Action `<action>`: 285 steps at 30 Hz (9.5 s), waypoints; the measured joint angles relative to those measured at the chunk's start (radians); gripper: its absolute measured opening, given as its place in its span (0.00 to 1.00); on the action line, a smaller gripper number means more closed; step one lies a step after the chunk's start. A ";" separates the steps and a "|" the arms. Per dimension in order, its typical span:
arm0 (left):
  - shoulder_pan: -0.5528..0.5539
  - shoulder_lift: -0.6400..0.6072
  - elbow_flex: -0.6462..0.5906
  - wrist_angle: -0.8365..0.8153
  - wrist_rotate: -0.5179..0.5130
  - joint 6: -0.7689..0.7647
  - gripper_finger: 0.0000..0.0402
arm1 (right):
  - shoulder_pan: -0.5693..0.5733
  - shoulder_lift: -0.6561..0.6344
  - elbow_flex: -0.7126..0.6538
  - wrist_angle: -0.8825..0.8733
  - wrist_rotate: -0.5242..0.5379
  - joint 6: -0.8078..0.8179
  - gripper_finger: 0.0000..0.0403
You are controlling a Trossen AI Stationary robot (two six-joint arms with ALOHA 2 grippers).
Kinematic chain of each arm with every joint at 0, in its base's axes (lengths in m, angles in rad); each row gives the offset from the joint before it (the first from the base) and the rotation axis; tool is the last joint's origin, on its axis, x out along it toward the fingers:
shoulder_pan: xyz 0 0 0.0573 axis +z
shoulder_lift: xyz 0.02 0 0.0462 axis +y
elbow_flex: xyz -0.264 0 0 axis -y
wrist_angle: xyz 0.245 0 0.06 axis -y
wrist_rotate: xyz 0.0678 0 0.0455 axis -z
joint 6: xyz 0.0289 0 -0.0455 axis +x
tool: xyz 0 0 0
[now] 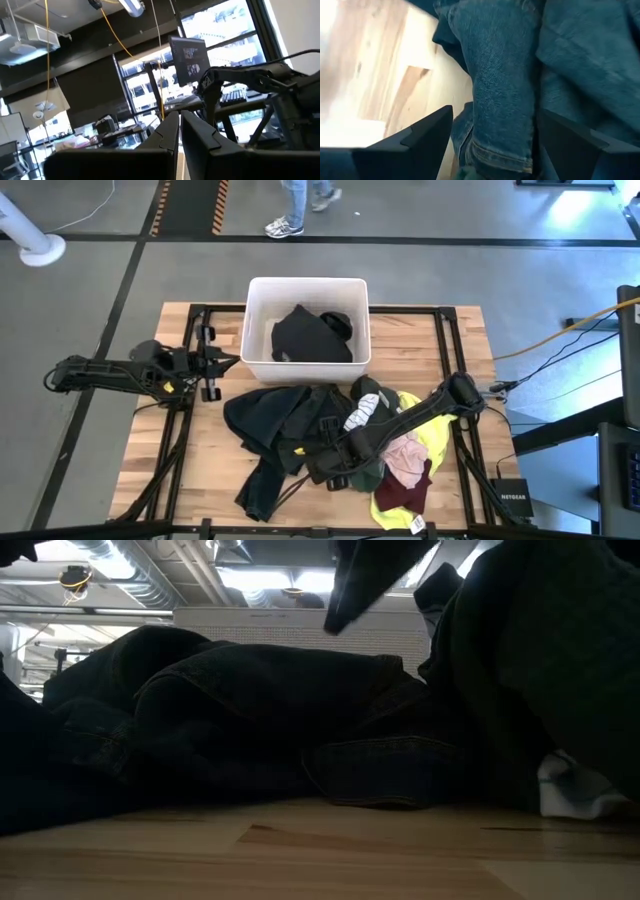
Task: Sort clothes
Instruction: Put the dark blue jeans into the white laundry bin
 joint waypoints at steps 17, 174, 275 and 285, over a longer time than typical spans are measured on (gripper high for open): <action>0.001 0.002 0.000 -0.129 0.000 -0.051 0.03 | 0.000 0.142 0.000 0.033 0.384 0.062 0.76; -0.302 -0.035 0.315 -1.219 -0.355 -0.656 0.03 | -0.176 -0.323 0.476 0.398 0.653 -0.362 0.20; -0.302 -0.034 0.315 -1.215 -0.356 -0.646 0.03 | -0.625 -0.299 -0.064 0.550 0.401 -0.272 0.20; -0.302 -0.034 0.315 -1.212 -0.356 -0.643 0.03 | -0.652 -0.201 -0.064 0.558 0.356 -0.254 0.25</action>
